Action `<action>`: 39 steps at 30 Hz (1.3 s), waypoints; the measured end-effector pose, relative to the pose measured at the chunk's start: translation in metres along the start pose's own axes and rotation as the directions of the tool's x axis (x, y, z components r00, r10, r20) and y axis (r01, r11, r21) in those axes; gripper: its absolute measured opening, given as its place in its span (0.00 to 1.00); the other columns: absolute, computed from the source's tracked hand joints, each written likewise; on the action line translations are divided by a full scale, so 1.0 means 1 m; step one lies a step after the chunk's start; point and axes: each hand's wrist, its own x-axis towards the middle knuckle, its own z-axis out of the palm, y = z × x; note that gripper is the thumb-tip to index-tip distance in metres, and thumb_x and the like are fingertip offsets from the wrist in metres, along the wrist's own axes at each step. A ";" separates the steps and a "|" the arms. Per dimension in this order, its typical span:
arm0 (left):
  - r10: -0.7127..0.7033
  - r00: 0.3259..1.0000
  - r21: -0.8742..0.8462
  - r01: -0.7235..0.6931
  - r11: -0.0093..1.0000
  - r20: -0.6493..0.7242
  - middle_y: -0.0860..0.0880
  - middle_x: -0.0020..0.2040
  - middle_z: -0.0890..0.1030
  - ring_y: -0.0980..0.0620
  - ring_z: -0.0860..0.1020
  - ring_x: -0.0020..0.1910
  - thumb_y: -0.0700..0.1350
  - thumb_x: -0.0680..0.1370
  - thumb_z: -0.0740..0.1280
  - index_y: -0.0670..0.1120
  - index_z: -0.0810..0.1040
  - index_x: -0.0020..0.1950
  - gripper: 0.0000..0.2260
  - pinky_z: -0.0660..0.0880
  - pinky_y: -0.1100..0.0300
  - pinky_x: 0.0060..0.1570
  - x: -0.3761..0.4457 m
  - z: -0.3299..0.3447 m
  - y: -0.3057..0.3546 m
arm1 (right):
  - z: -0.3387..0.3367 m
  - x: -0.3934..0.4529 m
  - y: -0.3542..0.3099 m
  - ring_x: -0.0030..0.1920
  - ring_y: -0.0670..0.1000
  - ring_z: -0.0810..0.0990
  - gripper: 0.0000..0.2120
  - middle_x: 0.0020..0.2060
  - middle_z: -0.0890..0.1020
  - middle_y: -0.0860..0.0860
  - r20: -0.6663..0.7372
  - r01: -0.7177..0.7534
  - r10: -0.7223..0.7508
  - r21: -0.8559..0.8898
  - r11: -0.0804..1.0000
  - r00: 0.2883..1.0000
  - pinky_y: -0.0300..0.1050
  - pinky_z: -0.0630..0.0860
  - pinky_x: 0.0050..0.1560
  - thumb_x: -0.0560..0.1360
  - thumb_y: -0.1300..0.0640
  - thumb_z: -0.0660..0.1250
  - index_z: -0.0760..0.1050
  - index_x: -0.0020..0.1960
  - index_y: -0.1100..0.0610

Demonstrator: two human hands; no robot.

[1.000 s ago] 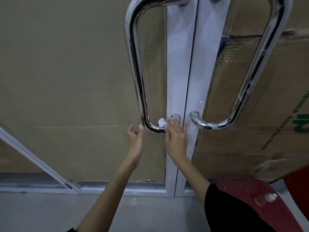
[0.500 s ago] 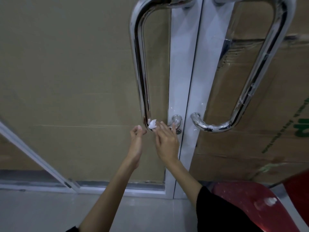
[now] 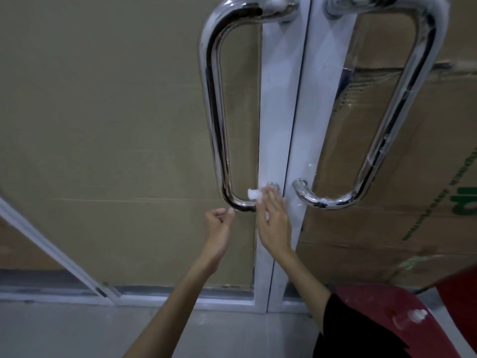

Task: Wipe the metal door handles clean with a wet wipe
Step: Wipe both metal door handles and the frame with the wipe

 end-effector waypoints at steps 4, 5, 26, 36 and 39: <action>0.174 0.984 0.082 -0.178 0.981 0.049 0.51 0.46 0.73 0.56 0.73 0.45 0.43 0.81 0.60 0.47 0.67 0.56 0.05 0.70 0.68 0.45 -0.002 0.010 0.003 | -0.003 0.000 -0.002 0.76 0.42 0.43 0.26 0.77 0.48 0.46 0.098 -0.147 0.134 0.147 0.978 0.986 0.42 0.41 0.76 0.82 0.46 0.47 0.49 0.77 0.53; 0.226 0.971 0.105 -0.233 0.967 0.080 0.52 0.46 0.75 0.60 0.74 0.43 0.42 0.80 0.61 0.47 0.69 0.55 0.05 0.71 0.69 0.45 -0.001 0.013 0.006 | -0.001 -0.009 -0.004 0.76 0.42 0.41 0.27 0.77 0.46 0.45 0.099 -0.096 0.082 0.150 0.984 0.992 0.39 0.40 0.75 0.82 0.44 0.45 0.47 0.77 0.52; 0.464 0.801 0.589 -0.596 0.547 0.380 0.47 0.59 0.79 0.49 0.77 0.57 0.37 0.78 0.62 0.45 0.75 0.65 0.15 0.71 0.61 0.54 0.021 0.025 0.016 | -0.026 0.034 -0.016 0.36 0.50 0.79 0.07 0.37 0.79 0.55 0.454 -0.604 0.745 0.792 -0.085 0.490 0.45 0.79 0.45 0.78 0.56 0.64 0.76 0.47 0.59; 0.533 0.770 0.656 -0.608 0.448 0.350 0.48 0.53 0.83 0.47 0.78 0.50 0.39 0.79 0.61 0.48 0.78 0.60 0.13 0.65 0.66 0.43 0.026 0.028 0.009 | -0.031 0.050 -0.028 0.34 0.52 0.76 0.14 0.28 0.77 0.54 0.466 -0.634 0.772 0.766 -0.107 0.433 0.45 0.76 0.50 0.79 0.60 0.59 0.71 0.35 0.59; 0.547 0.776 0.657 -0.594 0.464 0.316 0.49 0.53 0.82 0.49 0.78 0.50 0.39 0.79 0.61 0.48 0.78 0.60 0.13 0.65 0.67 0.44 0.024 0.029 0.006 | -0.011 0.009 -0.028 0.31 0.48 0.70 0.15 0.28 0.73 0.50 0.041 -0.600 0.755 0.634 0.487 0.655 0.41 0.68 0.37 0.78 0.59 0.62 0.73 0.33 0.58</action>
